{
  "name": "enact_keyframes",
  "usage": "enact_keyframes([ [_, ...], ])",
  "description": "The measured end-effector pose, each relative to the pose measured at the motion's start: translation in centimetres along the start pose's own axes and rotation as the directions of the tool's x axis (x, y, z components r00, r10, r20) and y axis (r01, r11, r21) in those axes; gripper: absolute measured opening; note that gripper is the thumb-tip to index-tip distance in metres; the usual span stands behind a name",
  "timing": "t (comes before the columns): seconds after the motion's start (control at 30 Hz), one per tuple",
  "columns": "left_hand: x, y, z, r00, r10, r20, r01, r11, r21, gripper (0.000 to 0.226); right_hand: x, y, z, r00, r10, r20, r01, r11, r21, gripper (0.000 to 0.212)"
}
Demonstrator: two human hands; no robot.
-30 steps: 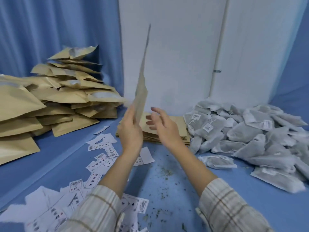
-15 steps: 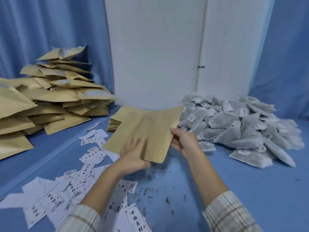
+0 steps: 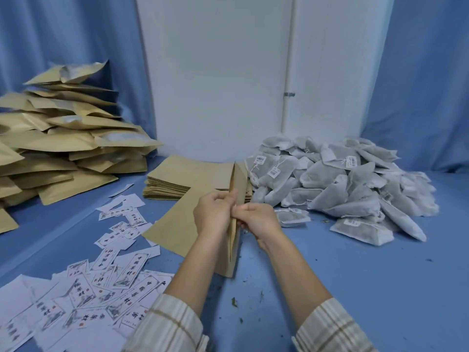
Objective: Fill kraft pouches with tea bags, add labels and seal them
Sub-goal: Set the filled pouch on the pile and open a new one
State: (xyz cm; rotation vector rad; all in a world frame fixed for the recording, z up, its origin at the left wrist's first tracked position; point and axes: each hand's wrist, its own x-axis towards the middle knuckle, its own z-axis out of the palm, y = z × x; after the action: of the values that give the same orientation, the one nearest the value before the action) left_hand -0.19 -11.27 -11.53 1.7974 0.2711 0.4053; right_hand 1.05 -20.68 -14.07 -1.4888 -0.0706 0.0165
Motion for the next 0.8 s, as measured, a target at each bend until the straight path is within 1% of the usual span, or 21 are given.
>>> enact_keyframes([
  [0.03,-0.1,-0.2,0.0,0.999,-0.026,0.024,0.027,0.998,-0.058,0.022,0.1,0.3,-0.2,1.000,-0.006,0.011,0.006,1.000,0.008,0.023],
  [0.1,-0.3,-0.5,0.0,0.990,-0.107,0.088,0.125,0.966,-0.228,0.021,0.2,0.9,-0.4,0.999,-0.002,0.033,0.001,0.999,0.034,0.022],
  [0.13,-0.3,-0.7,0.0,0.985,-0.133,0.111,0.160,0.946,-0.284,0.020,0.1,1.2,-0.5,0.998,0.015,0.055,-0.019,0.997,0.069,0.021],
  [0.17,-0.2,-0.9,0.1,0.984,-0.140,0.113,0.167,0.941,-0.294,0.019,0.0,1.4,-0.7,0.997,0.029,0.078,-0.039,0.992,0.118,0.022],
  [0.2,0.0,-1.1,0.2,0.989,-0.115,0.088,0.134,0.958,-0.254,0.018,0.0,1.6,-1.0,0.996,0.026,0.089,-0.039,0.988,0.150,0.023],
  [0.23,0.2,-1.5,0.5,0.998,-0.047,0.040,0.053,0.987,-0.154,0.017,0.0,1.7,-1.2,0.997,-0.008,0.071,-0.002,0.991,0.137,0.024],
  [0.27,0.1,-1.9,0.9,0.998,0.053,-0.013,-0.053,0.999,0.002,0.019,0.2,1.8,-1.3,0.997,-0.073,0.021,0.072,0.996,0.043,0.026],
  [0.3,-0.2,-2.0,1.3,0.985,0.164,-0.049,-0.153,0.972,0.178,0.023,0.3,1.9,-1.4,0.986,-0.165,-0.033,0.159,0.980,-0.122,0.030],
  [0.33,-0.6,-2.1,1.8,0.964,0.261,-0.056,-0.230,0.917,0.327,0.027,0.3,1.8,-1.3,0.961,-0.265,-0.074,0.227,0.917,-0.329,0.035],
  [0.37,-0.9,-2.1,2.3,0.943,0.328,-0.052,-0.278,0.865,0.418,0.030,0.4,1.7,-1.2,0.926,-0.364,-0.099,0.266,0.816,-0.513,0.038],
  [0.4,-1.0,-2.1,2.6,0.928,0.370,-0.045,-0.308,0.830,0.465,0.032,0.3,1.7,-1.1,0.895,-0.432,-0.110,0.281,0.737,-0.615,0.039],
  [0.43,-1.2,-2.0,2.9,0.917,0.397,-0.037,-0.329,0.805,0.493,0.032,0.2,1.9,-1.1,0.877,-0.465,-0.118,0.287,0.705,-0.649,0.039],
  [0.47,-1.4,-1.9,3.2,0.907,0.420,-0.026,-0.347,0.783,0.516,0.031,0.1,2.0,-1.2,0.867,-0.479,-0.135,0.288,0.705,-0.648,0.039],
  [0.57,-1.5,-1.8,3.4,0.887,0.460,0.031,-0.386,0.703,0.597,0.027,0.1,2.2,-1.9,0.860,-0.440,-0.258,0.255,0.809,-0.530,0.033],
  [0.6,-1.3,-1.8,3.3,0.872,0.489,0.032,-0.398,0.669,0.628,0.026,0.2,2.1,-2.2,0.858,-0.427,-0.284,0.246,0.828,-0.503,0.027],
  [0.63,-1.1,-1.8,3.1,0.853,0.522,0.030,-0.414,0.639,0.648,0.024,0.2,1.9,-2.6,0.852,-0.443,-0.278,0.259,0.818,-0.513,0.020],
  [0.67,-1.0,-1.6,2.8,0.833,0.553,0.035,-0.433,0.610,0.664,0.022,0.1,1.6,-2.9,0.844,-0.475,-0.249,0.269,0.776,-0.571,0.015],
  [0.7,-0.8,-1.2,2.7,0.812,0.581,0.048,-0.452,0.576,0.681,0.021,0.1,1.5,-3.1,0.822,-0.528,-0.212,0.275,0.695,-0.664,0.010],
  [0.77,-0.8,-0.2,2.7,0.778,0.617,0.117,-0.496,0.490,0.717,0.019,0.1,1.0,-3.2,0.741,-0.659,-0.124,0.249,0.443,-0.861,0.004],
  [0.8,-1.0,0.4,2.8,0.766,0.620,0.167,-0.514,0.436,0.739,0.020,0.2,0.5,-3.1,0.698,-0.710,-0.094,0.243,0.359,-0.901,0.004],
])
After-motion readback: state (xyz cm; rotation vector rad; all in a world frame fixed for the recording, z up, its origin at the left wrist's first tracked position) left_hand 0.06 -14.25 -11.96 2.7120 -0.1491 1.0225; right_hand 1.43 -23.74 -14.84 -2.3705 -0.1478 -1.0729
